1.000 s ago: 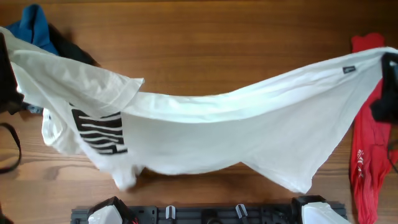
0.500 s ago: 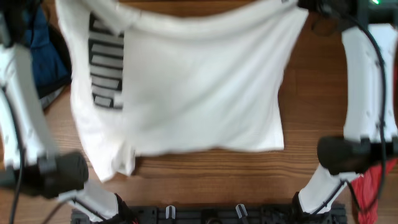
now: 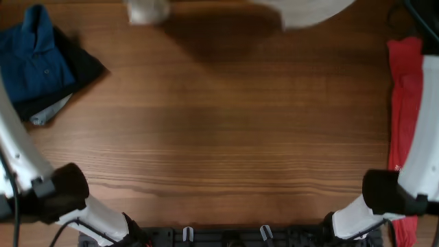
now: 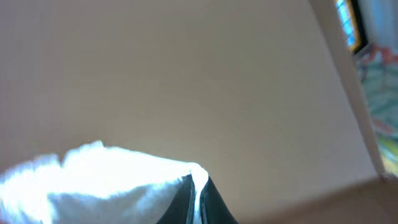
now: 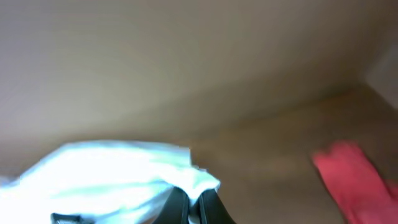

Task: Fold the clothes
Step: 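Lift the t-shirt with both grippers and lay it flat on the table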

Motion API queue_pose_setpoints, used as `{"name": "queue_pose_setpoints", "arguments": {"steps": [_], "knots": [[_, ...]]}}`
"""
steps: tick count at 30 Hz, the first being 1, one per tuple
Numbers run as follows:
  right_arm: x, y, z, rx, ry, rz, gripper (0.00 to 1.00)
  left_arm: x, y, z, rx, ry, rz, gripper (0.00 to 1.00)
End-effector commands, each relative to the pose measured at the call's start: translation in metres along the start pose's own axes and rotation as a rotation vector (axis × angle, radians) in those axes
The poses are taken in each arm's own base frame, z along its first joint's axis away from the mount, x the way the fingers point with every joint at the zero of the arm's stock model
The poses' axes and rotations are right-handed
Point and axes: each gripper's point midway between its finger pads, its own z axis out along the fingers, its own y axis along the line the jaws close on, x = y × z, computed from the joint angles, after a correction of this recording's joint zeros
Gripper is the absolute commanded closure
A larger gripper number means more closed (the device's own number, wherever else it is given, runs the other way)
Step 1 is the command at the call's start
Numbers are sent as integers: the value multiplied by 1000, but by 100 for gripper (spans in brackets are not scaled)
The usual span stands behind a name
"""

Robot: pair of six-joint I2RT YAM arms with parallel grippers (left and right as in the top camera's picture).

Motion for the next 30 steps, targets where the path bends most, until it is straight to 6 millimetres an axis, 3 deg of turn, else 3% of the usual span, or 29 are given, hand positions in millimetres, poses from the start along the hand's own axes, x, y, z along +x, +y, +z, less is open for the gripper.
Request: {"name": "queue_pose_setpoints", "arguments": {"steps": [1,4,8,11,14,19,23,26,30], "knots": [[44,-18,9,73,182,-12,96,71,13,-8,-37,270,27,96],[84,-28,18,111,341,-50,96,136,68,-25,-298,485,4,96],[144,-44,31,160,584,-99,96,201,131,-54,-620,739,-8,96],[184,-54,38,187,729,-120,96,230,148,-62,-665,834,-59,96],[229,-55,38,160,887,-98,96,261,173,-86,-769,956,-113,96],[286,-52,30,101,1086,-57,96,309,191,-117,-839,1117,-256,96],[312,-58,20,129,1152,-16,96,336,196,-140,-886,1222,-334,96],[328,-62,10,144,1159,9,96,350,199,-156,-939,1268,-377,96],[351,-73,-8,180,1138,82,96,354,209,-187,-1128,1259,-410,96]]}}
